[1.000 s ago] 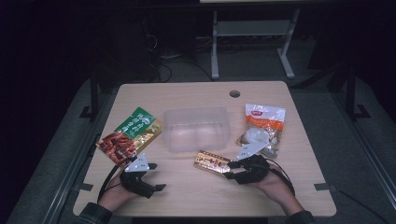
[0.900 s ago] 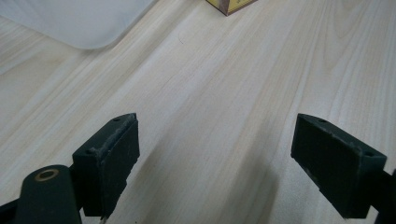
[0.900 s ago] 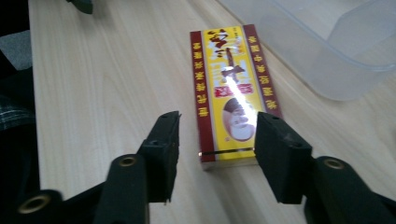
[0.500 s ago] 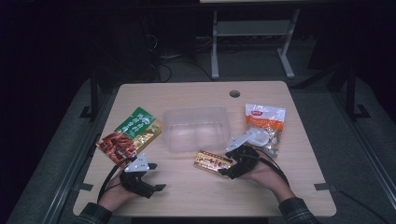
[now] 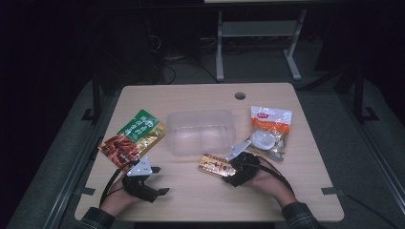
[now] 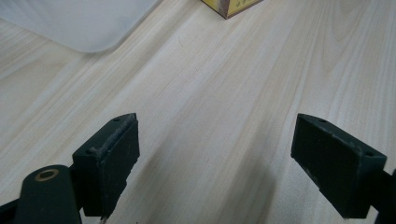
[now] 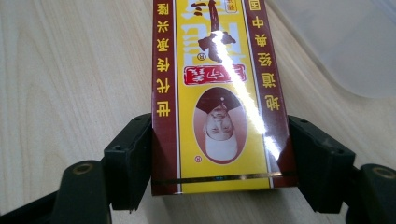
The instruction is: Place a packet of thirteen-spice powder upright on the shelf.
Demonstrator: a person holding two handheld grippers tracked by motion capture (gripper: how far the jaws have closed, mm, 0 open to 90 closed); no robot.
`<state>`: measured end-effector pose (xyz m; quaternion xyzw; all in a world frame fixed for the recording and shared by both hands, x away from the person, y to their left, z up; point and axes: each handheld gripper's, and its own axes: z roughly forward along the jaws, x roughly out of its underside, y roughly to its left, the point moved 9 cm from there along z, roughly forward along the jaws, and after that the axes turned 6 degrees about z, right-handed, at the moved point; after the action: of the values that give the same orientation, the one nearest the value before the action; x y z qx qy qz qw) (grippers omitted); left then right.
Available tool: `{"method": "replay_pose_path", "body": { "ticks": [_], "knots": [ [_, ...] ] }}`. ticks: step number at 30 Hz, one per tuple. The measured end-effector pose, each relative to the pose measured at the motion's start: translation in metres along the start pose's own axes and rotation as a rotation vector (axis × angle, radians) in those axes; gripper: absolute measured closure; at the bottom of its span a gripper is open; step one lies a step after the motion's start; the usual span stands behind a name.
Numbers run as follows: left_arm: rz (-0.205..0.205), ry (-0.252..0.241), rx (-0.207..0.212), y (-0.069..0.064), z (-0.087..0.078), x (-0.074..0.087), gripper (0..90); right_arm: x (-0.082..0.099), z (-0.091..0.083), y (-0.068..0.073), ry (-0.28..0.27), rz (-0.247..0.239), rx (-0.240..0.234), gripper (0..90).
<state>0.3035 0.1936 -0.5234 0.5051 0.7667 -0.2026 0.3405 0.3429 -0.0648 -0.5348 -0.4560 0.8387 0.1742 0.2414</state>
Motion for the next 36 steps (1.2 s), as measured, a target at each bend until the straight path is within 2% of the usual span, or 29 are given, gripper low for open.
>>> {"method": "replay_pose_path", "body": {
  "ticks": [15,22,25,27,31,32,33,34,36],
  "knots": [
    [0.005,-0.008,0.005,-0.001,-0.001,-0.001,14.9,0.002,-0.002,0.003,-0.026,-0.012,-0.012,31.7],
    [0.017,-0.018,0.015,-0.002,-0.002,-0.003,14.8,0.003,-0.012,0.005,-0.050,-0.022,-0.034,31.8],
    [0.020,-0.031,0.050,-0.006,-0.003,-0.008,14.8,0.002,-0.021,0.008,-0.074,0.002,-0.057,31.8],
    [0.026,-0.034,0.052,-0.006,-0.003,-0.010,14.8,0.001,-0.022,0.009,-0.082,0.002,-0.061,31.8],
    [0.041,-0.041,0.074,-0.008,-0.002,-0.017,14.8,0.001,-0.029,0.013,-0.095,-0.010,-0.081,31.8],
    [0.045,-0.051,0.086,-0.009,-0.002,-0.020,14.7,0.002,-0.031,0.013,-0.096,-0.028,-0.086,31.8],
    [0.055,-0.066,0.096,-0.010,-0.003,-0.025,14.7,0.001,-0.032,0.017,-0.096,-0.010,-0.103,31.8],
    [0.057,-0.078,0.103,-0.011,-0.003,-0.027,14.7,0.002,-0.033,0.016,-0.094,-0.041,-0.097,31.8],
    [0.080,-0.094,0.116,-0.013,-0.003,-0.034,14.6,0.001,-0.035,0.018,-0.091,-0.036,-0.098,31.8]
  ]
}}
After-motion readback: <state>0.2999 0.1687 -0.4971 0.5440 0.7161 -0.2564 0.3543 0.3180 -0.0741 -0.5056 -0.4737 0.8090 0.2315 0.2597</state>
